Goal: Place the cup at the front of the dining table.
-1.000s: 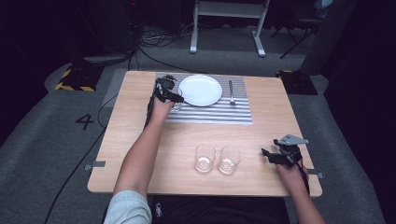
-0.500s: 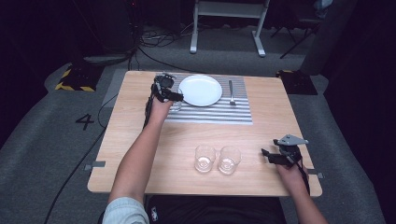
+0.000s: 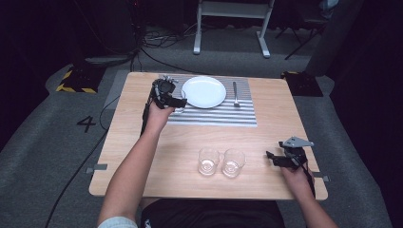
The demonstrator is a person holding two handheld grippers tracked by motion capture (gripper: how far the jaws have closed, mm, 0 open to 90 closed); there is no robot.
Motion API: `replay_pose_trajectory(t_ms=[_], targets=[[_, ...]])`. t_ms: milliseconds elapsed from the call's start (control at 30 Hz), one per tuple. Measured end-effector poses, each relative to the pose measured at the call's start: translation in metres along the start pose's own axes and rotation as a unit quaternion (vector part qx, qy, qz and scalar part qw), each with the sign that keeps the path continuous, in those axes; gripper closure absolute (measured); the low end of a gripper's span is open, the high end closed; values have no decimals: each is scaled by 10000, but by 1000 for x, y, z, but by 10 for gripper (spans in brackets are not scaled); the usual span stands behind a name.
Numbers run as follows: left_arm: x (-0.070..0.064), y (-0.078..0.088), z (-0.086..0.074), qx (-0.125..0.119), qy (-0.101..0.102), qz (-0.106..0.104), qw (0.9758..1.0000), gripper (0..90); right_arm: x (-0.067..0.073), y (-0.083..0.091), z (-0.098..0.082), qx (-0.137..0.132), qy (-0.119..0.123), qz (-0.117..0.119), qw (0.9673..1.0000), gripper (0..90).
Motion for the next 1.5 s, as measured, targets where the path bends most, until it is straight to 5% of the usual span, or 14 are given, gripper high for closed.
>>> replay_pose_trajectory(t_ms=[467,733,1500], targets=[[-31,48,-8,-291,-234,-449,9983,145,-1,0,-1,27,97,55,9999,260],[-40,76,-20,-432,-504,-468,9967,150,0,0,0,35,20,68,10000,259],[-32,122,-75,-371,-709,-669,9945,151,-1,0,0,21,92,74,9999,260]])
Point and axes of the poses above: each handheld gripper's, and its own axes: y roughly backward along the jaws, z roughly out of its top, x roughly to its left, the point moved 9 cm from there along -y, roughly forward along the jaws, and after that the axes turned 6 degrees about -x, right-handed, at the moved point
